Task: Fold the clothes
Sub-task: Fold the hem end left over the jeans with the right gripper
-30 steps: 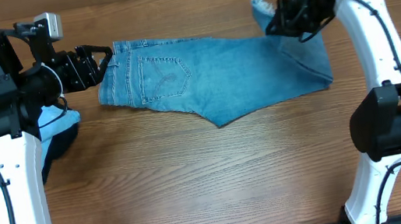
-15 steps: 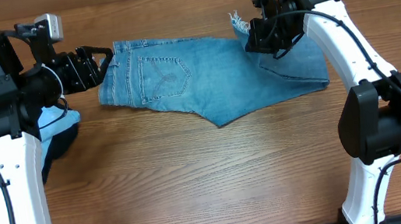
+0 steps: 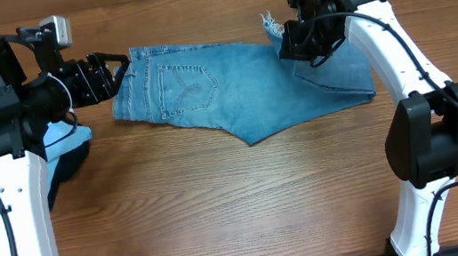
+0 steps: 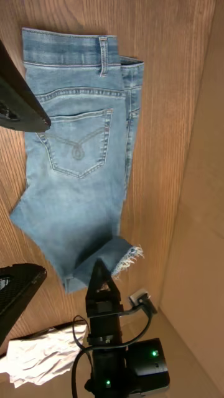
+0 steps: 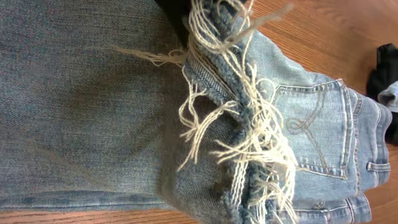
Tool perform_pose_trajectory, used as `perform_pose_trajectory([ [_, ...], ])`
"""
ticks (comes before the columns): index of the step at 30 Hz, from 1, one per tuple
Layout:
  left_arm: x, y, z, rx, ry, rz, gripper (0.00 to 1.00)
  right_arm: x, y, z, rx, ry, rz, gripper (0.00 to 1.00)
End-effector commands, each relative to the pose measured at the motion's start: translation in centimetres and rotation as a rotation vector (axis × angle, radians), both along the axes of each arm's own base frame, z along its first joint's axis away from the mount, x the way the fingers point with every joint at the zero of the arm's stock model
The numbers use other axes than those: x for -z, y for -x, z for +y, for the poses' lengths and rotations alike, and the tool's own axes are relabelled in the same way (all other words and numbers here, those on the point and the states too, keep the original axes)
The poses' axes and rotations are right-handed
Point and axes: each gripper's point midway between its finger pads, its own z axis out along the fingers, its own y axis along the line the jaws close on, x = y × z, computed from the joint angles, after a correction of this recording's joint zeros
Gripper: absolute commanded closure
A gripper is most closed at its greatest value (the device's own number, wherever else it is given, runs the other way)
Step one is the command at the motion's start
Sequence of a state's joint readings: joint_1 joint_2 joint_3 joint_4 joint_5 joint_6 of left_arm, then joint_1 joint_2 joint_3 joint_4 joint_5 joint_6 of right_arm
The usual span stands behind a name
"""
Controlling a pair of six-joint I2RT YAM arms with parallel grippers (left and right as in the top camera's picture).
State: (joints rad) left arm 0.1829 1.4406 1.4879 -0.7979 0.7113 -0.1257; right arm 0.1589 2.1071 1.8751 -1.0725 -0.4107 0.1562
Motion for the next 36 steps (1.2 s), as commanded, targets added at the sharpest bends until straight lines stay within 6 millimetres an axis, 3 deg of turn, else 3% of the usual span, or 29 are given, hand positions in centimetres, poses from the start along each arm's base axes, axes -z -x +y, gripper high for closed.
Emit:
perform_pose_trajectory([
  [1, -1.7, 0.5, -0.5, 0.023, -0.007, -0.049, 0.29, 2.2, 0.3, 0.4, -0.001, -0.005, 0.057, 0.96],
  [5, -1.7, 0.5, -0.5, 0.020, -0.010, -0.049, 0.29, 2.5, 0.1, 1.7, -0.027, -0.040, 0.049, 0.96],
  [12, -1.5, 0.3, -0.2, 0.002, -0.022, -0.044, 0.28, 2.2, 1.1, 10.7, -0.177, -0.051, -0.052, 0.96],
  [16, -1.5, 0.3, -0.2, 0.001, -0.019, -0.042, 0.27, 4.3, 1.5, 13.6, -0.186, -0.064, -0.033, 0.96],
  [21, -1.5, 0.3, -0.1, 0.000, -0.020, -0.042, 0.26, 4.3, 2.5, 17.6, -0.255, -0.101, -0.070, 0.96],
  [33, -1.5, 0.3, -0.2, 0.000, -0.020, -0.042, 0.25, 3.5, 2.6, 20.7, -0.261, -0.147, -0.121, 0.96],
  [36, -1.5, 0.3, -0.2, 0.000, -0.020, -0.042, 0.25, 4.5, 3.1, 22.4, -0.282, -0.156, -0.124, 0.96],
])
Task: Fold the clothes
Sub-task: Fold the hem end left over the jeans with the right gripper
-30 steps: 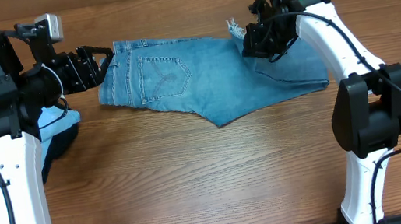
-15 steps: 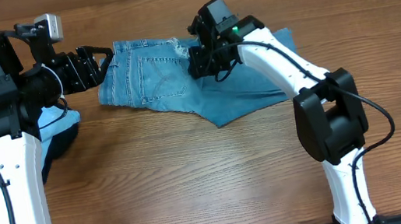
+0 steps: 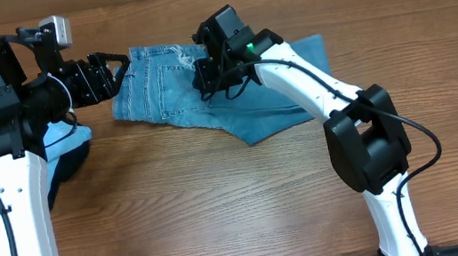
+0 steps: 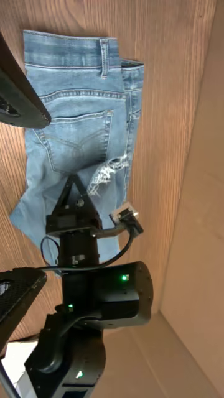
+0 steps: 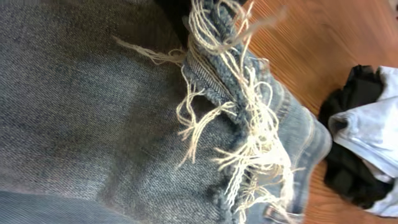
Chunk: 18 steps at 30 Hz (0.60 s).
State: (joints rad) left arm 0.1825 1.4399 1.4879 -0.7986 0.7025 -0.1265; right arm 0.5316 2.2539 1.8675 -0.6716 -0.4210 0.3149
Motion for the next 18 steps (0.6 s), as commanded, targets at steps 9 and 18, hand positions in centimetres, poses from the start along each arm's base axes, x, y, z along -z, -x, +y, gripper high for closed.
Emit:
perform_pose_trajectory([
  [9, -1.2, 0.3, 0.2, -0.015, -0.034, -0.033, 0.24, 1.0, 0.6, 3.7, -0.012, -0.082, 0.020, 0.96],
  [18, -0.9, 0.5, 0.2, -0.020, -0.035, -0.012, 0.23, -3.7, -0.2, 9.0, -0.068, -0.295, -0.122, 0.96],
])
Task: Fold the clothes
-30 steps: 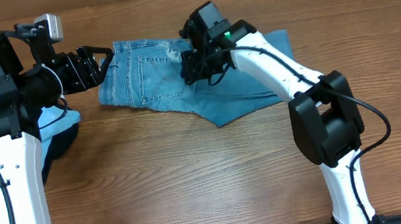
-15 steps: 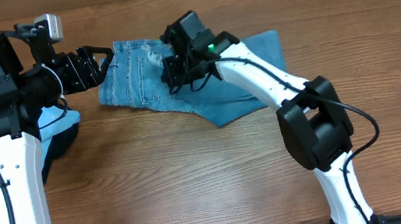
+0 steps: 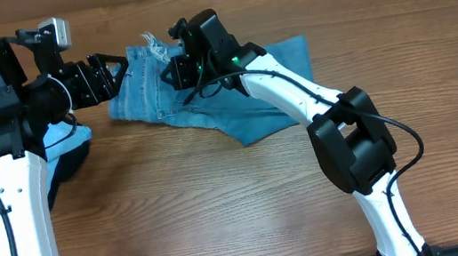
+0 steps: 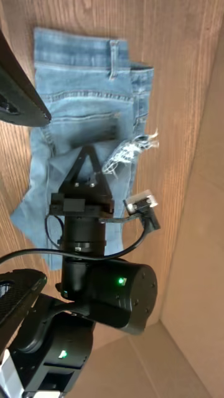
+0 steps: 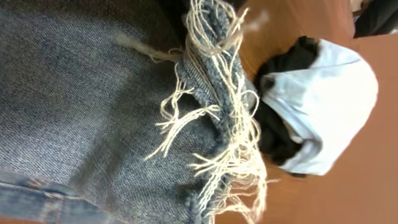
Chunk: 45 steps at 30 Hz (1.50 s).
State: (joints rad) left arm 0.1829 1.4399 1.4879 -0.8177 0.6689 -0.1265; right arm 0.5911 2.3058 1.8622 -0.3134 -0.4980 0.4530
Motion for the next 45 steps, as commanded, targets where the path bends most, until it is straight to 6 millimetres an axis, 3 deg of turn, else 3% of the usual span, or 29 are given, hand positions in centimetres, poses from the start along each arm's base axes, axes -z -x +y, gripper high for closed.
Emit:
perform_pose_trajectory([
  [1, -1.2, 0.6, -0.3, 0.006, -0.014, -0.025, 0.24, -1.5, 1.4, 3.0, -0.047, -0.054, -0.038, 0.96],
  [4, -1.2, 0.6, -0.3, 0.006, -0.012, -0.021, 0.23, -2.4, 2.0, 4.8, -0.059, -0.074, -0.094, 0.96],
  [10, -1.1, 0.7, -0.3, 0.006, -0.011, -0.013, 0.24, -3.3, 0.6, 4.7, -0.005, -0.080, -0.161, 0.92],
  [11, -1.0, 0.8, -0.3, 0.006, -0.010, -0.010, 0.24, -3.2, 0.4, 4.6, 0.006, -0.073, -0.166, 0.82],
  [12, -1.0, 0.8, -0.3, 0.006, -0.010, -0.006, 0.24, -3.2, 0.3, 4.6, 0.012, -0.070, -0.168, 0.55],
  [14, -0.8, 1.0, -0.4, 0.007, -0.007, 0.005, 0.24, -3.2, -0.2, 4.0, 0.024, -0.069, -0.168, 0.49],
  [15, -0.8, 1.0, -0.4, 0.009, -0.005, 0.004, 0.24, -3.1, -0.5, 3.6, 0.030, -0.065, -0.164, 0.36],
  [17, -0.8, 1.1, -0.5, 0.012, -0.001, 0.007, 0.23, -2.3, -1.4, 1.6, 0.053, -0.040, -0.119, 0.33],
  [18, -0.7, 1.2, -0.5, 0.012, 0.000, 0.016, 0.23, -2.3, -1.9, -0.7, 0.054, -0.037, -0.060, 0.34],
  [19, -0.4, 1.4, -0.5, 0.013, 0.000, 0.029, 0.21, -2.7, -2.1, -2.9, 0.047, -0.049, 0.002, 0.41],
  [20, -0.3, 1.6, -0.5, 0.014, 0.000, 0.038, 0.16, -2.8, -2.1, -4.7, 0.049, -0.050, 0.058, 0.44],
  [21, -0.1, 1.7, -0.6, 0.019, -0.003, 0.045, 0.00, -2.4, -2.0, -7.0, 0.069, -0.025, 0.121, 0.48],
  [23, 0.2, 2.1, -0.7, 0.022, -0.001, 0.064, 0.00, 0.0, -1.2, -12.1, 0.106, 0.082, 0.243, 0.59],
  [25, 0.6, 2.3, -0.7, 0.021, 0.000, 0.086, 0.00, 4.0, -0.2, -16.7, 0.161, 0.267, 0.331, 0.70],
  [26, 1.5, 2.6, -0.3, -0.016, 0.007, 0.146, 0.00, 6.4, 0.2, -20.0, 0.239, 0.419, 0.375, 0.73],
  [27, 4.6, 3.5, 1.1, -0.149, -0.004, 0.327, 0.00, 7.8, 0.4, -22.3, 0.286, 0.504, 0.402, 0.73],
  [28, 7.3, 4.7, 2.3, -0.235, -0.032, 0.473, 0.00, 8.2, 0.3, -23.2, 0.300, 0.509, 0.423, 0.73],
  [29, 8.9, 5.4, 2.5, -0.274, -0.027, 0.556, 0.00, 8.2, 0.2, -23.8, 0.311, 0.504, 0.432, 0.73],
  [30, 10.8, 6.0, 2.3, -0.296, 0.001, 0.641, 0.00, 8.2, 0.0, -24.5, 0.325, 0.503, 0.438, 0.73],
  [31, 13.9, 6.4, 1.7, -0.315, 0.050, 0.743, 0.00, 8.3, 0.0, -25.0, 0.334, 0.503, 0.447, 0.72],
  [33, 18.7, 6.3, 1.2, -0.413, 0.140, 0.873, 0.00, 8.3, 0.0, -25.1, 0.334, 0.505, 0.450, 0.66],
  [34, 20.0, 5.9, 1.2, -0.457, 0.173, 0.895, 0.00, 8.3, 0.1, -25.1, 0.333, 0.505, 0.451, 0.63],
  [38, 22.5, 2.1, 2.1, -0.568, 0.244, 0.827, 0.00, 8.3, 0.2, -25.0, 0.331, 0.506, 0.453, 0.63],
  [42, 25.1, 1.3, 4.6, -0.773, 0.156, 0.831, 0.00, 8.3, 0.2, -25.0, 0.331, 0.506, 0.454, 0.63],
  [45, 26.7, -0.7, 4.7, -0.841, 0.214, 0.817, 0.00, 8.3, 0.3, -25.0, 0.329, 0.506, 0.459, 0.63],
])
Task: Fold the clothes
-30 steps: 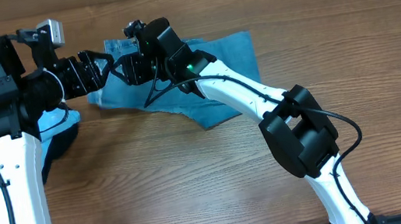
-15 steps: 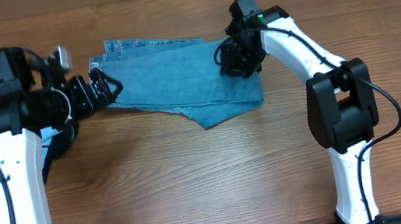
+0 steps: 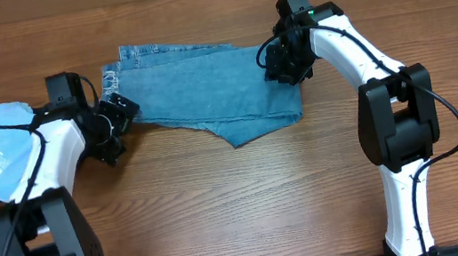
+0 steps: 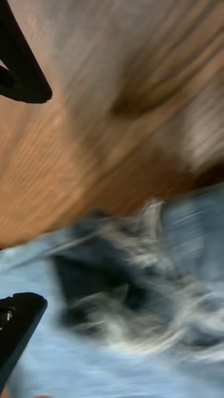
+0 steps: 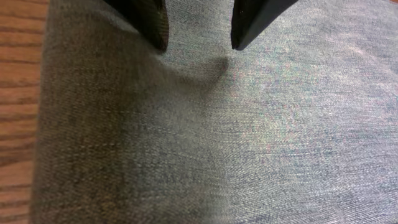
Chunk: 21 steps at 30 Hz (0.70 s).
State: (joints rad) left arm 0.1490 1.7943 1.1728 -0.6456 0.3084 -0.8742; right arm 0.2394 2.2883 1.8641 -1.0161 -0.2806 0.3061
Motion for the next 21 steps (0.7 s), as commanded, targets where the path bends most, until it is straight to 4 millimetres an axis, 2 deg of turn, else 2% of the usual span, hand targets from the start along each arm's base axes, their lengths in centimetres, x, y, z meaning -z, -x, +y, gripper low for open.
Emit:
perform_pose_trajectory([
  [1, 2.2, -2.0, 0.4, -0.100, -0.018, -0.003, 0.00, 0.1, 0.0, -0.1, -0.007, 0.016, 0.001, 0.63],
  [5, 4.3, -4.2, -0.3, -0.105, -0.009, -0.044, 0.00, 0.2, 0.4, -0.2, -0.008, 0.020, 0.015, 0.64],
  [7, 5.4, -5.0, -0.9, -0.074, -0.011, -0.066, 0.12, 0.2, 0.6, -0.3, -0.008, 0.023, 0.025, 0.63],
  [8, 5.5, -5.6, -1.4, -0.023, -0.012, -0.099, 0.23, 0.2, 0.7, -0.3, -0.016, 0.024, 0.026, 0.63],
  [9, 5.3, -5.9, -1.7, 0.022, -0.016, -0.128, 0.47, 0.2, 0.8, -0.3, -0.022, 0.027, 0.027, 0.64],
  [10, 4.8, -6.3, -2.3, 0.087, -0.024, -0.165, 0.77, 0.3, 0.9, -0.4, -0.022, 0.029, 0.031, 0.64],
  [11, 4.6, -6.4, -2.5, 0.107, -0.025, -0.176, 0.90, 0.3, 0.9, -0.4, -0.022, 0.029, 0.031, 0.63],
  [12, 3.9, -6.5, -2.8, 0.148, -0.020, -0.202, 0.96, 0.3, 0.9, -0.5, -0.021, 0.030, 0.033, 0.64],
  [14, 0.7, -6.8, -2.8, 0.247, -0.062, -0.287, 0.96, 0.3, 1.4, -0.6, -0.027, 0.036, 0.052, 0.64],
  [17, -7.1, -6.8, -1.0, 0.347, -0.276, -0.395, 0.96, 0.2, 2.0, -0.7, -0.045, 0.034, 0.072, 0.64],
  [18, -10.9, -6.7, -1.3, 0.444, -0.376, -0.459, 0.96, 0.1, 2.1, -0.3, -0.048, 0.014, 0.076, 0.64],
  [19, -13.0, -6.5, -2.1, 0.510, -0.436, -0.492, 0.96, 0.1, 2.1, -0.3, -0.048, 0.012, 0.079, 0.64],
  [20, -15.5, -6.2, -3.9, 0.605, -0.497, -0.535, 0.96, 0.1, 2.3, -0.4, -0.048, 0.015, 0.086, 0.63],
  [21, -17.7, -5.9, -6.8, 0.712, -0.576, -0.570, 0.96, 0.1, 2.5, -0.4, -0.052, 0.016, 0.093, 0.63],
])
